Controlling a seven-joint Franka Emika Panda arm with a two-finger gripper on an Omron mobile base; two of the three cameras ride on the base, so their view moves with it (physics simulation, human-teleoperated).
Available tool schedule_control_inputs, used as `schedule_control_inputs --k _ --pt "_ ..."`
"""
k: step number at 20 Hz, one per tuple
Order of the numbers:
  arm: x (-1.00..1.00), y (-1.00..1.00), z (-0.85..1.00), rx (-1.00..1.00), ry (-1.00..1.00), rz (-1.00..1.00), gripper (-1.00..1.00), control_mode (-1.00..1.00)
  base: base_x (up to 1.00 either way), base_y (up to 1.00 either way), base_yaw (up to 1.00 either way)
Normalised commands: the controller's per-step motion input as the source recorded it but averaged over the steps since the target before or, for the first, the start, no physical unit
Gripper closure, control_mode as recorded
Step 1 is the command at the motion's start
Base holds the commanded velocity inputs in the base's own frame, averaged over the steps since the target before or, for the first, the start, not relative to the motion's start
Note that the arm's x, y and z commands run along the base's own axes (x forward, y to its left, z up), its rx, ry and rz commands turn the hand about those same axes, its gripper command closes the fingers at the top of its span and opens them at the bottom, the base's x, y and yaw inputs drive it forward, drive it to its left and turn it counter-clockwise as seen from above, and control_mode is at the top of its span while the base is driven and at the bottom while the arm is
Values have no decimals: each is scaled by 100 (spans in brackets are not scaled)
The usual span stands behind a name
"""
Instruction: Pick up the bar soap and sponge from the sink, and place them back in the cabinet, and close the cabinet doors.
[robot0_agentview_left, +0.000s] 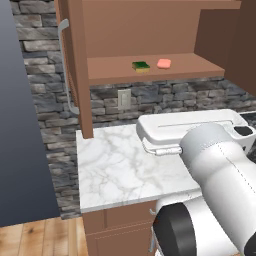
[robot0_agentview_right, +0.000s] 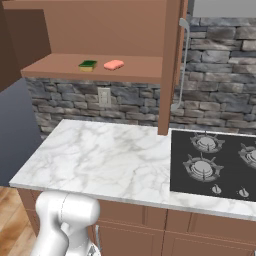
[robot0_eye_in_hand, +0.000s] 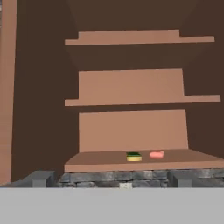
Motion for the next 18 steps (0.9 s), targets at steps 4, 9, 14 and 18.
schedule_control_inputs --k 4,9,14,18 --pt "0 40 0 0 -4 0 -100 -100 0 0 0" --pt "0 45 -1 -1 -4 0 -100 -100 0 0 0" --pt "0 45 0 -1 -1 0 -100 -100 0 0 0" --pt "0 44 0 -1 -1 0 -100 -100 0 0 0"
